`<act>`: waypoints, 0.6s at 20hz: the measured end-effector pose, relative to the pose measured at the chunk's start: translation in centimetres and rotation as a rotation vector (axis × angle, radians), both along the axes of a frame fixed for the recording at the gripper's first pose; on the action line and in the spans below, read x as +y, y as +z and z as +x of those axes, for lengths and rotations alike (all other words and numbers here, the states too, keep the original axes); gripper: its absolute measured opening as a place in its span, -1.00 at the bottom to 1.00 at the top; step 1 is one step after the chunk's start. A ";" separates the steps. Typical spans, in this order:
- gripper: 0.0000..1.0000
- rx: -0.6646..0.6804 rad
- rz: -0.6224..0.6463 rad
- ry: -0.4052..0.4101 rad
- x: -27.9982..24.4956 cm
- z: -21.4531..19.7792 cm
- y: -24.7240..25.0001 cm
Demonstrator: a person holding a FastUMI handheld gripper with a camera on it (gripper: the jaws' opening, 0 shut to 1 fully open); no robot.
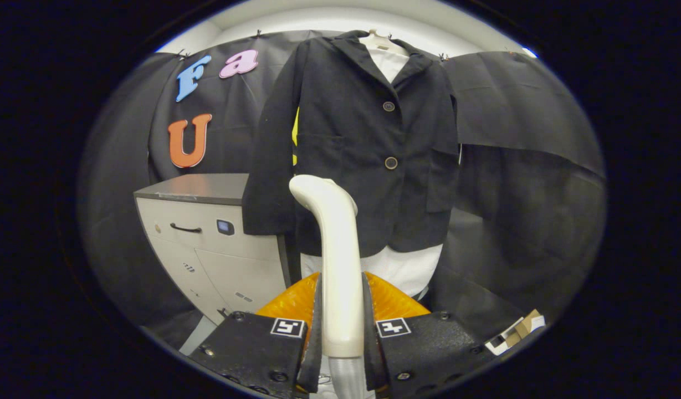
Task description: Iron the clothes twice with a garment steamer, once on the left side and once on the right side.
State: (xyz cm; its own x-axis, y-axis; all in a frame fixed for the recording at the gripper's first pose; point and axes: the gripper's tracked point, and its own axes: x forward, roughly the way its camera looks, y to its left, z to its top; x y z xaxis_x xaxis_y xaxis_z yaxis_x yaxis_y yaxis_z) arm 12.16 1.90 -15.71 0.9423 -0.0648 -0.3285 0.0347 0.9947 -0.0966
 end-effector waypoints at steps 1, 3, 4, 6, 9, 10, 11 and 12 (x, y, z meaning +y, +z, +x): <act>-0.33 0.005 0.002 -0.002 -0.1 -0.4 -0.5; -0.32 0.003 0.013 -0.007 -0.1 -0.8 -0.4; -0.32 -0.004 0.016 -0.010 -0.2 -1.0 0.1; -0.32 -0.035 0.027 -0.013 -0.6 -1.6 2.0; -0.32 -0.103 0.053 -0.024 -2.1 -2.7 6.4; -0.32 -0.129 0.058 -0.031 -2.8 -2.9 8.1; -0.32 -0.156 0.067 -0.036 -3.5 -3.0 9.7; -0.32 -0.181 0.077 -0.039 -4.2 -3.1 11.4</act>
State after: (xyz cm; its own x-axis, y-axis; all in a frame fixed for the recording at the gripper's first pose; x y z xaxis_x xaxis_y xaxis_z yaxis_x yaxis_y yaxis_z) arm 9.09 -2.29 -4.27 0.9837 -0.0837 -0.1592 0.0833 0.9965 -0.0093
